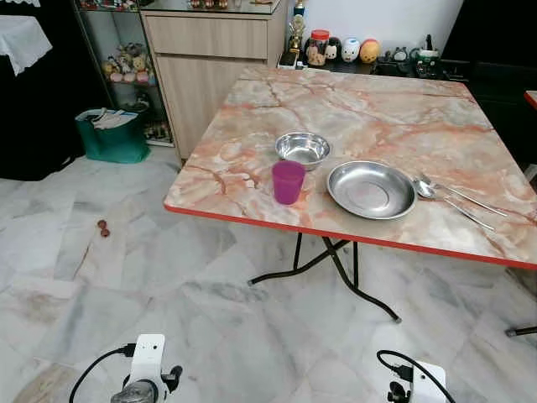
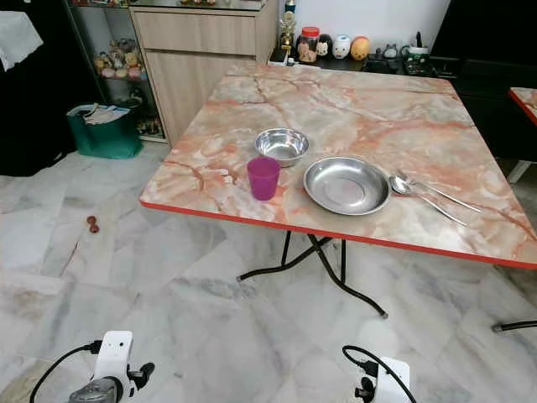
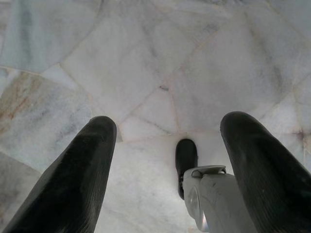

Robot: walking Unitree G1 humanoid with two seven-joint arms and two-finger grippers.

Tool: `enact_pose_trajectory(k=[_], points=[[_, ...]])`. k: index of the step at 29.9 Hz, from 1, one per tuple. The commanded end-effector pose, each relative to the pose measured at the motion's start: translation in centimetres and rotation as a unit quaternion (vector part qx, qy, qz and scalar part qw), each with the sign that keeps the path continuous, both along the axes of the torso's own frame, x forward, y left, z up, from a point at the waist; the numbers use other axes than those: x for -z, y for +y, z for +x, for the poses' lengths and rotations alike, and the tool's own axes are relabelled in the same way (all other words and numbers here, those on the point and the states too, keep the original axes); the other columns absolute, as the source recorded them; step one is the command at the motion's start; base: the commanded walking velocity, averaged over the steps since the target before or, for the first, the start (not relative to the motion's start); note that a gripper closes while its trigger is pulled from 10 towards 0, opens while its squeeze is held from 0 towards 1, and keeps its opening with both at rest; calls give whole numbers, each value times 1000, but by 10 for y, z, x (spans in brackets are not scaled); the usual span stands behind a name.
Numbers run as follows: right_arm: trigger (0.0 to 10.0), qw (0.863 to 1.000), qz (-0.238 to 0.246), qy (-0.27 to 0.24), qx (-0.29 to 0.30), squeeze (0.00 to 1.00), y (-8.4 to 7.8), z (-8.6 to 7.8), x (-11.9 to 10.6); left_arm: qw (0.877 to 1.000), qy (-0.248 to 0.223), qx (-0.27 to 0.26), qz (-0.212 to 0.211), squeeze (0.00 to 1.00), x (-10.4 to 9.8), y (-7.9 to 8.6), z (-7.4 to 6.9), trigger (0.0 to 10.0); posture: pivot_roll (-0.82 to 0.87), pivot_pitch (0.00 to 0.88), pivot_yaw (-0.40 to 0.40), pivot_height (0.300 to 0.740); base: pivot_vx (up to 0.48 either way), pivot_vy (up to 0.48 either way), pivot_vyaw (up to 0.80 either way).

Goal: Setting the table

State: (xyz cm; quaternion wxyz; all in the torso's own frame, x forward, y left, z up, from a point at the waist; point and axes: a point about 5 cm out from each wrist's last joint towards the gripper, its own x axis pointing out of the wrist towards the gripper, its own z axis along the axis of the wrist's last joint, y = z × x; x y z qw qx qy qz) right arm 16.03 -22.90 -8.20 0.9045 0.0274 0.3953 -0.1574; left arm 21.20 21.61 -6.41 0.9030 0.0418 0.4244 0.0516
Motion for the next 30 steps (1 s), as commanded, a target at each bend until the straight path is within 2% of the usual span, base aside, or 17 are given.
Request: enact_pose_trajectory(k=[1, 2, 3, 4, 7, 9, 11, 15, 16, 19, 21, 23, 25, 30], points=[[10000, 1000, -20, -5, -12, 0, -1, 0, -1, 1000, 3, 2, 5, 0, 1, 1, -1, 10000, 41, 0, -29, 731, 0, 0, 0], [10000, 1000, -20, -5, -12, 0, -1, 0, -1, 1000, 3, 2, 5, 0, 1, 1, -1, 10000, 41, 0, -29, 731, 0, 0, 0], [10000, 997, -52, -46, -25, 0, -5, 11, -11, 1000, 4, 5, 7, 0, 0, 2, -1, 10000, 25, 0, -26, 731, 0, 0, 0], [10000, 987, -95, -128, -32, 0, -15, 26, -30, 1000, 5, 7, 9, 0, 0, 2, -1, 10000, 18, 0, -22, 731, 0, 0, 0], [10000, 977, -119, -173, -39, 0, -19, 31, -42, 1000, 5, 7, 10, 0, 0, 3, -1, 10000, 11, 0, -21, 731, 0, 0, 0], [10000, 962, -142, -230, -45, 0, -18, 37, -58, 1000, 7, 6, 10, 0, 0, 4, -2, 10000, 6, 0, -20, 731, 0, 0, 0], [10000, 959, -144, -239, -44, 0, -18, 38, -61, 1000, 8, 6, 11, 0, 0, 4, -2, 10000, 6, 0, -20, 731, 0, 0, 0], [10000, 941, -159, -294, -52, 0, -18, 48, -81, 1000, 12, 4, 12, 0, 2, 6, -5, 10000, 12, 0, -27, 731, 0, 0, 0], [10000, 931, -163, -322, -51, 0, -17, 53, -93, 1000, 14, 2, 12, 0, 3, 7, -7, 10000, 12, 0, -27, 731, 0, 0, 0], [10000, 917, -170, -356, -56, 0, -12, 63, -111, 1000, 16, -3, 13, 0, 3, 9, -9, 10000, 11, 0, -29, 731, 0, 0, 0], [10000, 902, -167, -392, -68, 0, -2, 75, -131, 1000, 19, -6, 14, 0, 5, 9, -11, 10000, 9, 0, -32, 731, 0, 0, 0], [10000, 899, -166, -399, -70, 0, 0, 77, -135, 1000, 19, -8, 14, 0, 5, 9, -12, 10000, 9, 0, -32, 731, 0, 0, 0], [10000, 892, -161, -418, -57, 0, 2, 87, -147, 1000, 21, -13, 7, 0, 7, 7, -14, 10000, 2, 0, -30, 731, 0, 0, 0], [10000, 891, -138, -430, -37, 0, 9, 112, -166, 1000, 24, -10, 2, 0, 9, 4, -17, 10000, -2, 0, -23, 731, 0, 0, 0]])
